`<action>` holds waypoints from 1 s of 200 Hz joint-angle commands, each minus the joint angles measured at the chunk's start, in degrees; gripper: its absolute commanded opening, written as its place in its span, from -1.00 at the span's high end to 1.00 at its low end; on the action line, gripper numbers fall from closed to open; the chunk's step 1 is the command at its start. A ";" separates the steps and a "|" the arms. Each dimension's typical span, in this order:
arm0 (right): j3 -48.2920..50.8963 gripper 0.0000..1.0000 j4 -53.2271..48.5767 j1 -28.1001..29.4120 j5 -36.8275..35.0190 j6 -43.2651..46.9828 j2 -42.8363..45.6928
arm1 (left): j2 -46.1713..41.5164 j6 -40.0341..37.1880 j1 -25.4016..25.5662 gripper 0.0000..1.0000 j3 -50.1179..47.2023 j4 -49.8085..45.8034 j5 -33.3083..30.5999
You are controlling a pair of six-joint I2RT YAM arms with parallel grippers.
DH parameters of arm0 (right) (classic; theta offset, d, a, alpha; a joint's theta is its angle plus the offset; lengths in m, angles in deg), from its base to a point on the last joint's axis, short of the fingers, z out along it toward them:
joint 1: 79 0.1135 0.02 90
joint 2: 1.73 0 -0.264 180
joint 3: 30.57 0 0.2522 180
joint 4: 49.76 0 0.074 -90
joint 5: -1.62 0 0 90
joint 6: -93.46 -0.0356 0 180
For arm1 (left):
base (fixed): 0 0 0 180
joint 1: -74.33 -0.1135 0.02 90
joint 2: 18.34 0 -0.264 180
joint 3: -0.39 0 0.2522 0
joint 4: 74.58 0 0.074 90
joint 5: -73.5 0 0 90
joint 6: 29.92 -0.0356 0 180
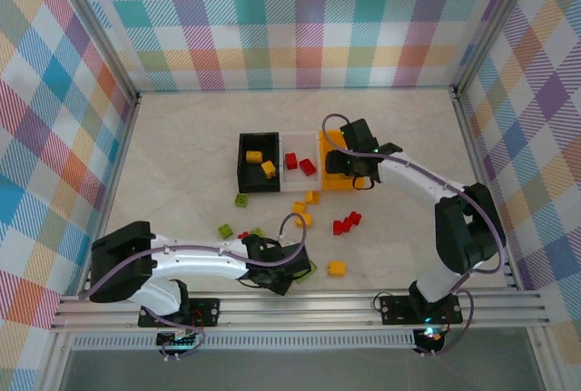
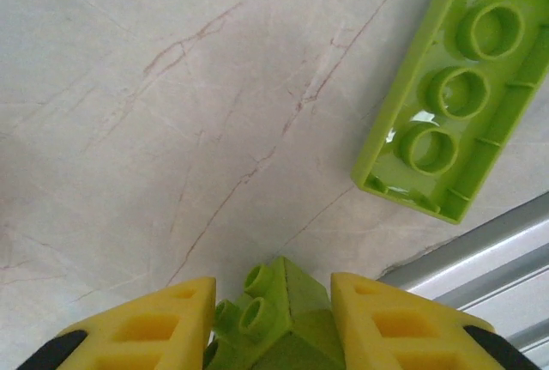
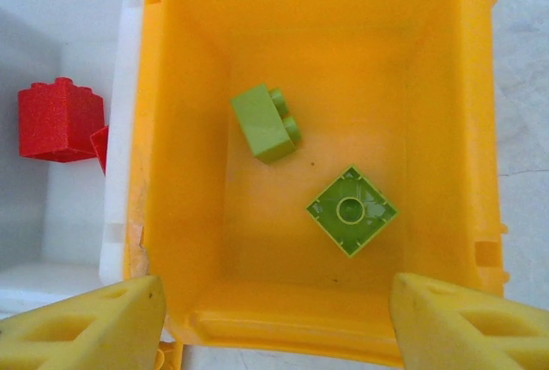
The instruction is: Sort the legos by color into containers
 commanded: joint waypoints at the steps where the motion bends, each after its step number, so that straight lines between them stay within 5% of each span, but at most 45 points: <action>1: 1.33 -0.40 -0.20 0.29 -1.03 -1.04 3.76 | -2.94 -1.26 -1.68 0.46 3.54 -2.72 -2.96; 42: 7.21 -0.40 0.43 -0.06 -1.27 -2.62 9.02 | -2.86 -9.16 -12.10 0.46 12.63 0.35 -1.92; 97: 16.03 -0.41 1.30 -0.10 -0.55 -5.03 17.29 | 10.70 -15.14 -26.34 0.47 32.23 6.32 4.19; 181: 21.13 -0.42 1.17 -0.06 -0.08 -5.55 21.79 | 37.83 -15.21 -30.89 0.48 65.53 1.23 6.35; 200: 21.44 -0.43 0.94 -0.06 -0.26 -5.31 22.32 | 42.14 -15.01 -31.17 0.25 71.49 -1.19 6.53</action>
